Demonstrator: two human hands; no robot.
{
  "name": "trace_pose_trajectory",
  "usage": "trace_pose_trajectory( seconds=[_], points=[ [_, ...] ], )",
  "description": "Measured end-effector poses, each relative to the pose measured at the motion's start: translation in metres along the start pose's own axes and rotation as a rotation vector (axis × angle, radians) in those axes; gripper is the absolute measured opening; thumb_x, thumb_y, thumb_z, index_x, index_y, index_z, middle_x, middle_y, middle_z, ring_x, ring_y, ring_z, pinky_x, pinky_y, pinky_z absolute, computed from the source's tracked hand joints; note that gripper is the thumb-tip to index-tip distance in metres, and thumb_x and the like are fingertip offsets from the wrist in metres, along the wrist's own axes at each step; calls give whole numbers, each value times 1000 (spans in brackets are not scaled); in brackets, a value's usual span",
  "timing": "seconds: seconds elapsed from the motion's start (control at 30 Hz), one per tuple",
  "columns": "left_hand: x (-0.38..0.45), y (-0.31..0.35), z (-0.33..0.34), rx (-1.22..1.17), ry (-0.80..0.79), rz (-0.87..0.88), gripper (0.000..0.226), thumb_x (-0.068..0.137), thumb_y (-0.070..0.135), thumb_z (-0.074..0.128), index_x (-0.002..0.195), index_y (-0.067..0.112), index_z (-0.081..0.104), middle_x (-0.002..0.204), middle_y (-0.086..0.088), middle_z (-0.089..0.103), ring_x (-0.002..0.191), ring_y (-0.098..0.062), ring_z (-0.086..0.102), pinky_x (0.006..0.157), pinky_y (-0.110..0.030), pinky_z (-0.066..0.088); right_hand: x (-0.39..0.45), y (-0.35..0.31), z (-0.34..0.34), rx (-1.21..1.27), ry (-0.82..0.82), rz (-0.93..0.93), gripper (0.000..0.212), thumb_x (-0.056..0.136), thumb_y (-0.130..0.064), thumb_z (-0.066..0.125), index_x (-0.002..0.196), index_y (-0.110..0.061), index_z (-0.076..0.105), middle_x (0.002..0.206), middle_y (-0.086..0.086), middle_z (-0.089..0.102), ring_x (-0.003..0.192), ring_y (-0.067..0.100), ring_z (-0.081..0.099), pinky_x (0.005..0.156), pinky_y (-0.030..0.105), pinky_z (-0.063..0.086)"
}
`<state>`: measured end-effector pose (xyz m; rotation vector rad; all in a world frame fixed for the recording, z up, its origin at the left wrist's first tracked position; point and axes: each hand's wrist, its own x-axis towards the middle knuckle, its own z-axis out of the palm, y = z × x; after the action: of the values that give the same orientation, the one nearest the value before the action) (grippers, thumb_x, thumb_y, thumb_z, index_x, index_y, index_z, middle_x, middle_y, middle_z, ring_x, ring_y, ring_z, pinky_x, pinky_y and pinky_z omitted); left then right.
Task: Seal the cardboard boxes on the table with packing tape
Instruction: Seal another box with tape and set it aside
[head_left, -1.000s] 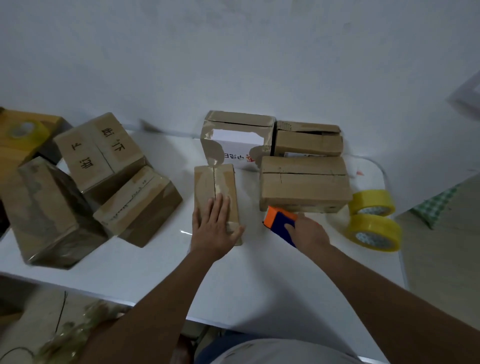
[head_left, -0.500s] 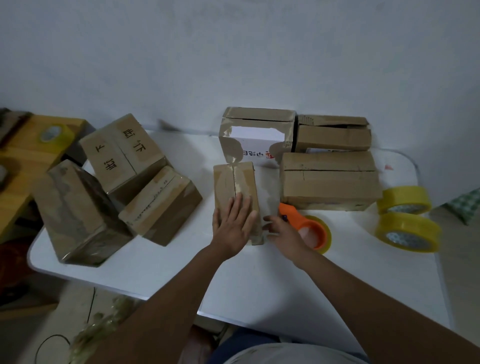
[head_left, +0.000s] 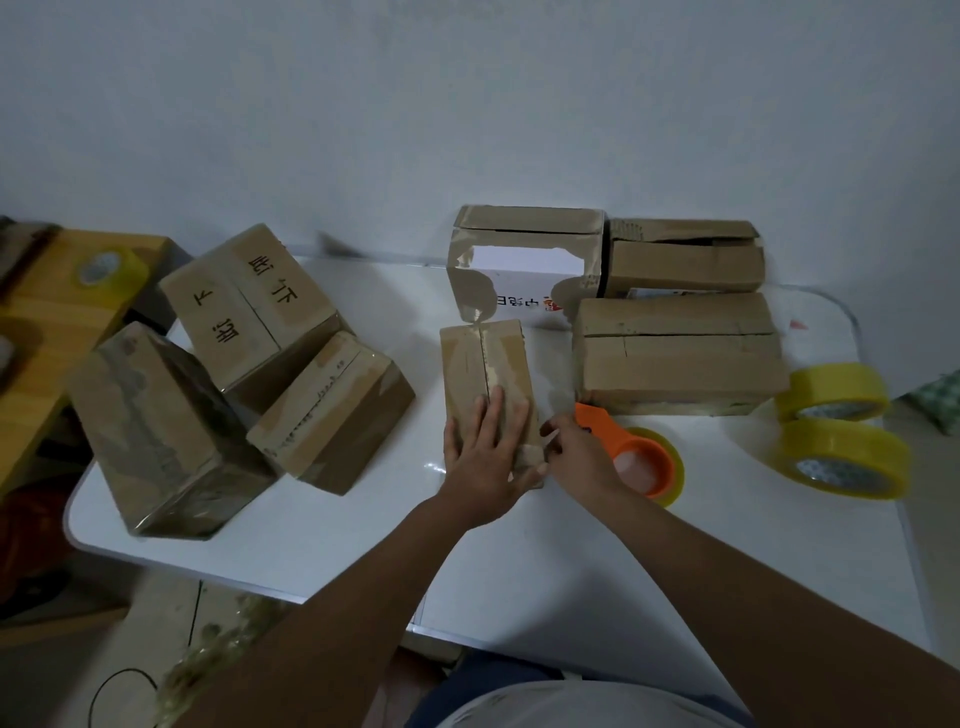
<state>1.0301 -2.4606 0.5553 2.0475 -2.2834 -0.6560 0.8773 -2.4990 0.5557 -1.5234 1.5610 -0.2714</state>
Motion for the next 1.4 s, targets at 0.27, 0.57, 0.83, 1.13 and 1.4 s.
trace_pose_trajectory(
  seconds=[0.27,0.57,0.83,1.13,1.4],
  points=[
    [-2,-3,-6,-20,-29,32,87,91,70,41,154,42,-10,161,7,-28,150,-17,-22,117,-53,-10,-2,4,-8,-74,32,18,23,100,-12,48,120,-4,52,121,14,56,109,30,56,93,39,46],
    [-3,-2,-4,61,-23,43,95,89,67,49,151,40,-18,160,3,-31,149,-21,-24,117,-54,-7,-27,-14,-8,-256,-164,-211,10,95,-8,49,94,-17,47,100,1,54,98,22,52,68,14,33],
    [-5,2,-8,52,6,25,90,92,58,52,151,43,-14,162,5,-25,150,-18,-21,118,-50,-7,-16,6,-16,-332,-217,-143,18,93,-3,45,110,-8,45,122,13,50,110,27,52,90,37,44],
    [-7,-10,-9,303,109,63,101,87,61,57,151,44,-18,166,6,-10,152,-15,-1,115,-40,13,-35,20,-22,-346,193,-415,39,90,-25,61,127,-22,49,129,-6,44,104,7,45,81,13,36],
    [-6,-26,-11,238,38,159,115,77,73,60,157,29,-10,164,4,-20,152,-16,-9,117,-42,9,0,-3,-31,-730,-92,-649,91,86,-58,58,154,-37,2,161,-19,-4,148,12,11,114,35,25]
  ],
)
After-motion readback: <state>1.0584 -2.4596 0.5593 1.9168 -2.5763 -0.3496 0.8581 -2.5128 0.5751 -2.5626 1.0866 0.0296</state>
